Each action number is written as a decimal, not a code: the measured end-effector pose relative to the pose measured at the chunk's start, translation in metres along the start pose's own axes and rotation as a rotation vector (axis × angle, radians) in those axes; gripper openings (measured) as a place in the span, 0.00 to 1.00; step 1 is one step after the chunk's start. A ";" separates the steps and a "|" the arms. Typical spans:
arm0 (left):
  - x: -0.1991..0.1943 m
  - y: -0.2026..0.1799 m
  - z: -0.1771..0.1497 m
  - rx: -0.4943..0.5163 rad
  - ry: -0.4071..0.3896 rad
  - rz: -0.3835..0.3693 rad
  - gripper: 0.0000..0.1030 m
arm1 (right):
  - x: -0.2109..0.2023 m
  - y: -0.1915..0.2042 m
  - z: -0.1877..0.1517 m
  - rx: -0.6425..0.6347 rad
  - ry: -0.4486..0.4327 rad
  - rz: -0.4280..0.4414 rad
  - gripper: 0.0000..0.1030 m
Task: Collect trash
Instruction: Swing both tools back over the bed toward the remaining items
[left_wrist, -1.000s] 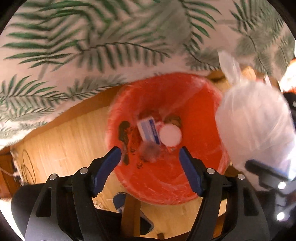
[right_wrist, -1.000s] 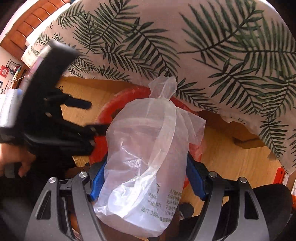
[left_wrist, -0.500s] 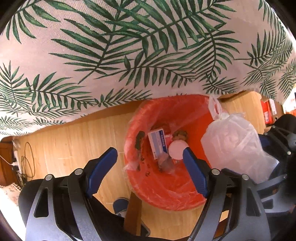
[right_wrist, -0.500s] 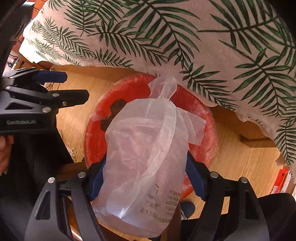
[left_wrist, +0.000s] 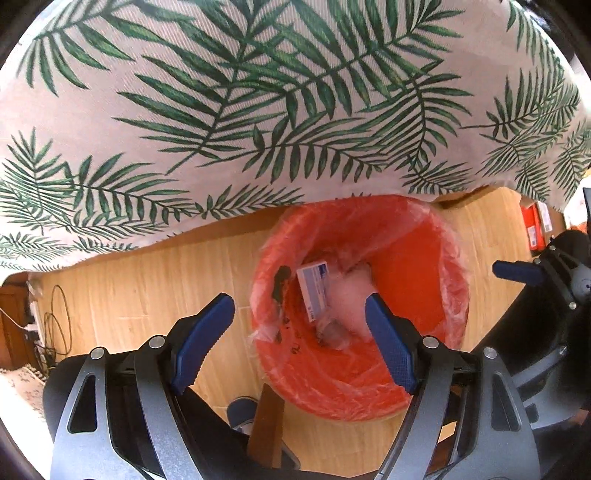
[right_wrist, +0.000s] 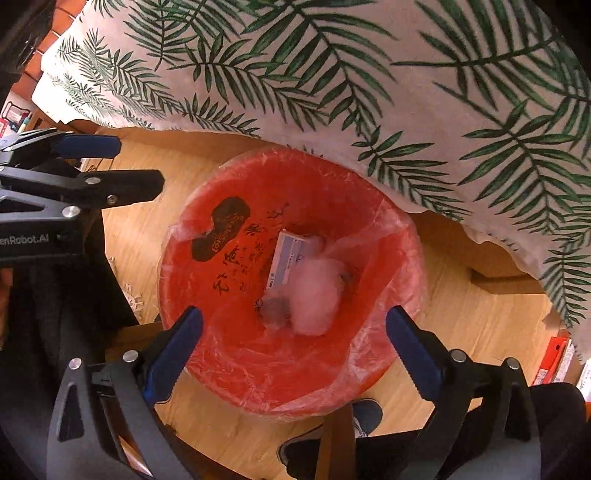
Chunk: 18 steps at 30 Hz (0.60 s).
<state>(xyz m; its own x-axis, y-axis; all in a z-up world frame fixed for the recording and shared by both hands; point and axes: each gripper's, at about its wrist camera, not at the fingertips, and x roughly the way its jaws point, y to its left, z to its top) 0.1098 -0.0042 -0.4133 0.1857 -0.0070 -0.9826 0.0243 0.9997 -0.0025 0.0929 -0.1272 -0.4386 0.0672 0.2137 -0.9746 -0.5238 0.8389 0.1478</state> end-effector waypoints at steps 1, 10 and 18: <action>-0.004 0.000 0.000 0.001 -0.007 0.001 0.75 | -0.005 0.000 0.000 0.002 -0.010 -0.006 0.95; -0.086 0.004 -0.004 0.020 -0.195 0.024 0.76 | -0.121 0.005 -0.010 0.034 -0.297 -0.138 0.95; -0.158 0.002 0.025 0.064 -0.357 0.045 0.86 | -0.198 -0.011 0.012 0.063 -0.460 -0.218 0.95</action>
<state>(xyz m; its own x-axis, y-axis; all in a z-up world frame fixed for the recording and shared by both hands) 0.1049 -0.0015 -0.2532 0.5186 0.0184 -0.8548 0.0673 0.9958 0.0622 0.0954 -0.1734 -0.2452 0.5435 0.2167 -0.8109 -0.4043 0.9142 -0.0266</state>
